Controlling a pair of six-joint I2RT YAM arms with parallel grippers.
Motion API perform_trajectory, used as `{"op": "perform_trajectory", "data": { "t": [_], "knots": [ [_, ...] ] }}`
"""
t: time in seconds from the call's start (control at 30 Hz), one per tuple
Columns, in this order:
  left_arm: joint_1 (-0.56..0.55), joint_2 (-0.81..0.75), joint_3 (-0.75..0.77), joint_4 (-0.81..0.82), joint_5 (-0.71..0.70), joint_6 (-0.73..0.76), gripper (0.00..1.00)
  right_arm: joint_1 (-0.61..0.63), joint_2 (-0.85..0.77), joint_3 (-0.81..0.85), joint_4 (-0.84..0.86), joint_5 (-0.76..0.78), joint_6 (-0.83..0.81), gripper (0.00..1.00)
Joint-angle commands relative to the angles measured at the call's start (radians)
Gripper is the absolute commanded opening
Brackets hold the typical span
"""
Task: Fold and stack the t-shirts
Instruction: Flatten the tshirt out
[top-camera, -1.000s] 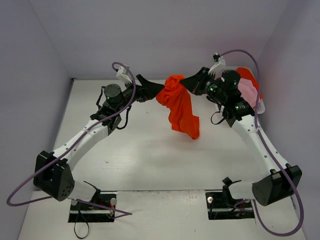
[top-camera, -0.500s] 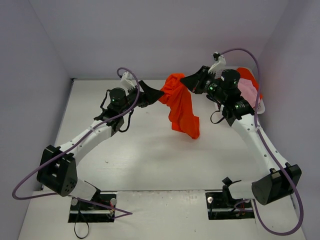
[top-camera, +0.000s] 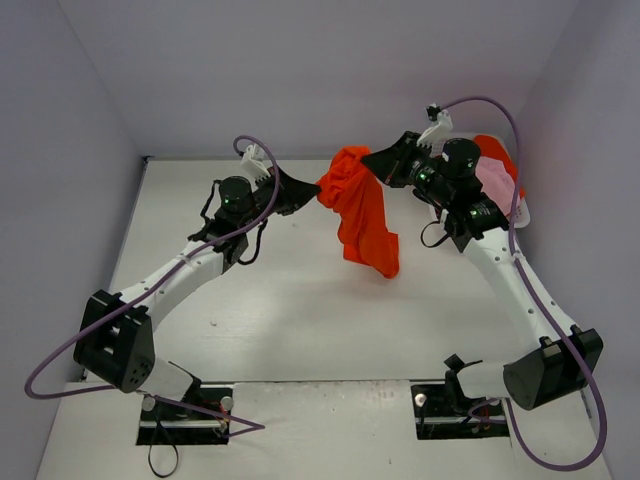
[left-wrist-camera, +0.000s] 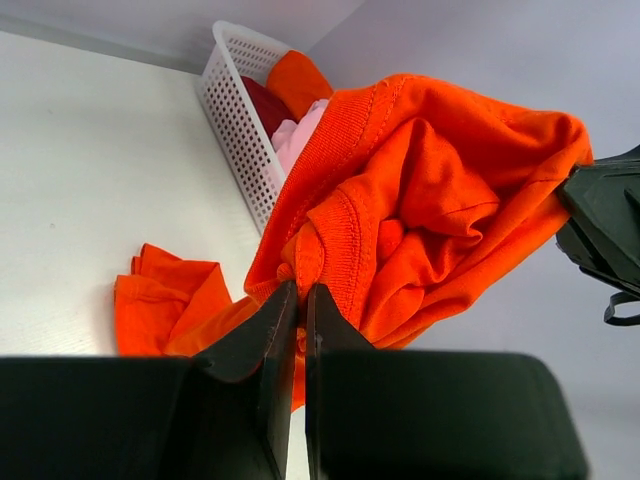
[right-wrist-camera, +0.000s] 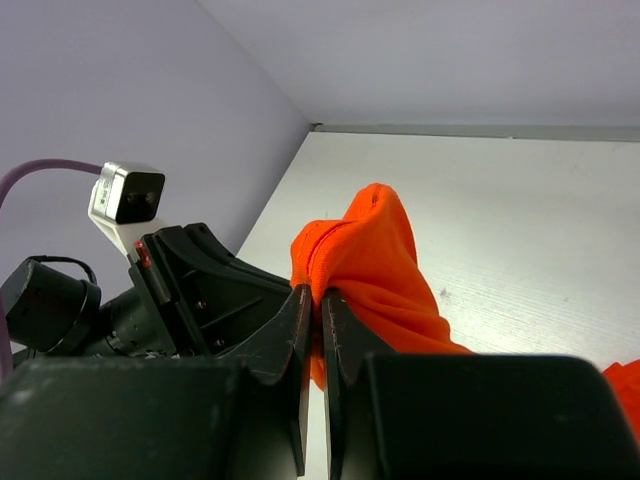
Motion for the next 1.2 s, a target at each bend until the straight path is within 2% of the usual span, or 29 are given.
{"op": "perform_trajectory", "data": {
  "t": [0.0,0.33,0.57,0.9,1.17],
  "knots": [
    [-0.005,-0.028,0.032,0.063,-0.002,0.027,0.0,0.006,-0.024,0.033,0.088,0.011,-0.02,0.0],
    [-0.003,-0.094,0.141,-0.198,-0.086,0.173,0.0,0.007,-0.113,-0.116,0.034,0.094,-0.05,0.0],
    [-0.003,-0.116,0.176,-0.255,-0.123,0.22,0.0,0.007,-0.133,-0.174,-0.01,0.054,-0.054,0.0],
    [-0.002,-0.146,0.231,-0.355,-0.204,0.295,0.0,0.02,-0.188,-0.249,-0.115,0.085,-0.113,0.0],
    [0.0,-0.18,0.291,-0.435,-0.27,0.364,0.0,0.101,-0.172,-0.294,-0.164,0.123,-0.142,0.0]
  ]
}}
